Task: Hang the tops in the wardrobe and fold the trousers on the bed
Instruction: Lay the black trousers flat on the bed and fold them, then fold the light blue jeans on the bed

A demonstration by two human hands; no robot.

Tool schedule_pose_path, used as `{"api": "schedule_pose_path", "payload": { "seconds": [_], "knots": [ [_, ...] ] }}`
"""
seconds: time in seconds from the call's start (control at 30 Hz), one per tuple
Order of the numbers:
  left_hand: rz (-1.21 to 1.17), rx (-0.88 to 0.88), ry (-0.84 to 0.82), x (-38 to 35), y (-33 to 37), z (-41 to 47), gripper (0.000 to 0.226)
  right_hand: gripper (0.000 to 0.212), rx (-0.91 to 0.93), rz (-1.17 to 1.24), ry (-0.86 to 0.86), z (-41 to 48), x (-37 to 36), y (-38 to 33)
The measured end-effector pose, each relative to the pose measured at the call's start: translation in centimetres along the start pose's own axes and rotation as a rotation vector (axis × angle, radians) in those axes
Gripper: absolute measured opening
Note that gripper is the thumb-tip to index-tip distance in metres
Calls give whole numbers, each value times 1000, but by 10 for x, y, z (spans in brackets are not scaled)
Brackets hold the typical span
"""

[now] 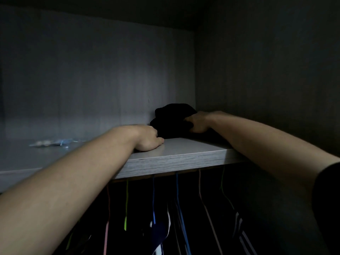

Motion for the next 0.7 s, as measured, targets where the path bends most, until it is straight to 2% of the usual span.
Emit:
{"api": "schedule_pose_path", "payload": {
  "seconds": [0.17, 0.23, 0.3, 0.37, 0.5, 0.6, 0.7],
  "knots": [
    [29, 11, 16, 0, -4, 0, 55, 79, -30, 68, -2, -12, 3, -4],
    [23, 26, 77, 7, -8, -1, 55, 79, -32, 106, 60, -26, 14, -9],
    [9, 43, 216, 25, -12, -7, 55, 76, -28, 101, 169, -49, 32, -15],
    [-41, 59, 431, 51, -16, -23, 55, 71, -29, 62, 287, -79, 50, -22],
    [-306, 51, 847, 96, -18, -77, 55, 66, -53, -44, 606, -157, 85, -41],
    [-465, -1, 949, 97, -11, -109, 59, 62, -69, -199, 777, -221, 94, -56],
    [-556, -101, 1049, 78, -1, -139, 61, 60, -102, -333, 862, -275, 87, -61]
  ]
}}
Point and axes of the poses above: each hand's wrist, its own z-axis towards the middle knuckle, its own x-axis out of the back of the hand, y = z × x, the point moved 9 cm from there along z, towards the middle knuckle, and after that the axes turned 10 degrees about x, right-handed, at the moved point
